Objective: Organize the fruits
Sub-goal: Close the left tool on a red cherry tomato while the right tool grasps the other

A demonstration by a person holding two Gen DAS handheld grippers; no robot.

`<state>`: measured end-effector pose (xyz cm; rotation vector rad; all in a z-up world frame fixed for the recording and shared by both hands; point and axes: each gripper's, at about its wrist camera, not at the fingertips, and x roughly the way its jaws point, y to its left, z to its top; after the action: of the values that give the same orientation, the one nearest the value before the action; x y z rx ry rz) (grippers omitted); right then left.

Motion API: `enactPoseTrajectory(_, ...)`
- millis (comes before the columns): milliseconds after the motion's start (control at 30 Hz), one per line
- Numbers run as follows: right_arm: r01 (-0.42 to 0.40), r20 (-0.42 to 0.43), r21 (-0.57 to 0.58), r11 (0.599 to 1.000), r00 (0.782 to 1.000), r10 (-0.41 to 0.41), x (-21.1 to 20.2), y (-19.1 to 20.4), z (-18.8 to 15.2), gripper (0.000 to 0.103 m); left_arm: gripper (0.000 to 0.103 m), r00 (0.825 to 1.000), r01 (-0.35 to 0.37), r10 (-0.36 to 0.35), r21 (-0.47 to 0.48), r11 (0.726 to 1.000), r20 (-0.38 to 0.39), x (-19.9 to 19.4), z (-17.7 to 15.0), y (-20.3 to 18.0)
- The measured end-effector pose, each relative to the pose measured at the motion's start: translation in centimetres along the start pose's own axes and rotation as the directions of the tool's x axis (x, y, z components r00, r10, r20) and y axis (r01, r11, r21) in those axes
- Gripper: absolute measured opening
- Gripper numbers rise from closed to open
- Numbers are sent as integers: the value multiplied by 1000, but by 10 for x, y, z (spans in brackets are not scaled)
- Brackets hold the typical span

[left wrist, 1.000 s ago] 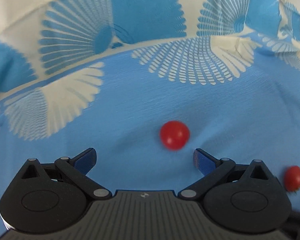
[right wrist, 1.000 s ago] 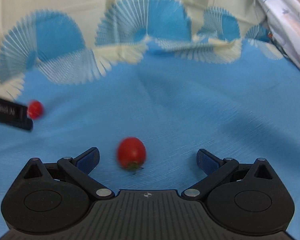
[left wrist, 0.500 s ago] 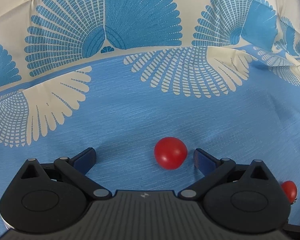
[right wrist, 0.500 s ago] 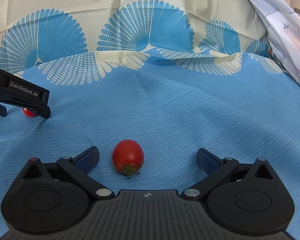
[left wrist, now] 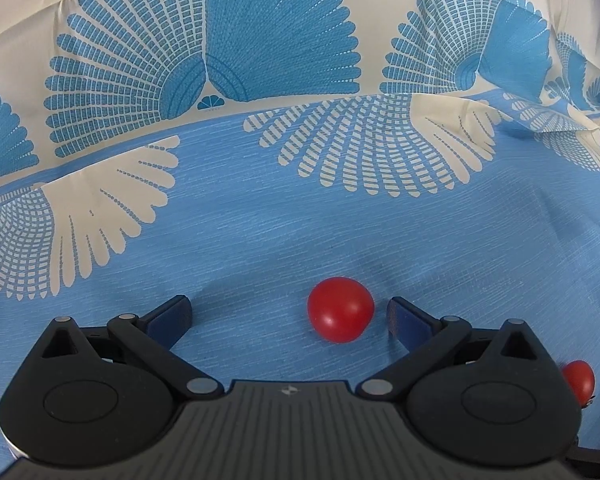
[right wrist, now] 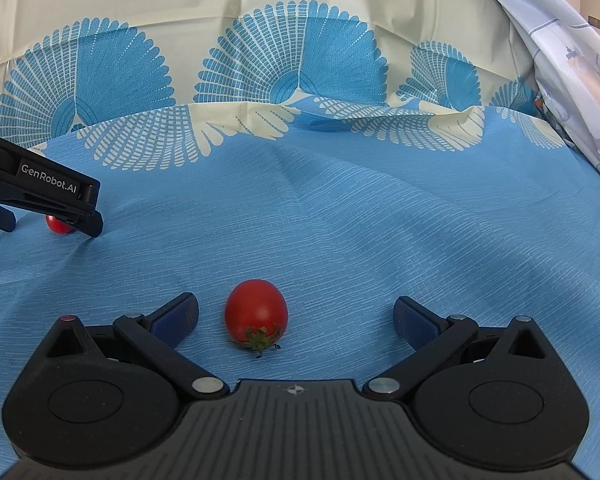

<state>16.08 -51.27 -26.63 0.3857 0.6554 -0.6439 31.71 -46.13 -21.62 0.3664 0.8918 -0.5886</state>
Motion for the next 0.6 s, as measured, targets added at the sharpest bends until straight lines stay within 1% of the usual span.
enactPoseTrajectory(367,1,1,-1,1000,1000,-1,0,0,0,102,103,1000,-2,2,-4,1000,-5,-1,3,0)
enactPoseTrajectory(400,3,0,-3,1000,1000,-3,0,1,0,102,102,1000,-4,4,-1,1000,0,-2,3,-1)
enactPoseTrajectory(433,3,0,-4,1000,1000,-3,0,1,0,102,93,1000,2,-2,6,1000,11,-5,3,-2)
enactPoseTrajectory(467,2,-1,-6,1000,1000,-2,-1,1,1,102,73,999,11,-12,18,1000,29,-10,3,-4)
enactPoseTrajectory(500,0,0,-7,1000,1000,0,-2,1,1,93,59,999,15,-17,37,999,46,-17,4,-7)
enactPoseTrajectory(533,-9,10,-10,1000,1000,9,-6,2,2,84,34,999,19,-21,59,998,48,-22,6,-11)
enactPoseTrajectory(567,-27,27,-21,999,999,28,-10,3,3,46,33,999,8,-12,75,997,53,-26,6,-14)
enactPoseTrajectory(600,-58,28,-30,998,998,59,-12,5,4,29,33,998,7,-13,83,996,68,-31,5,-16)
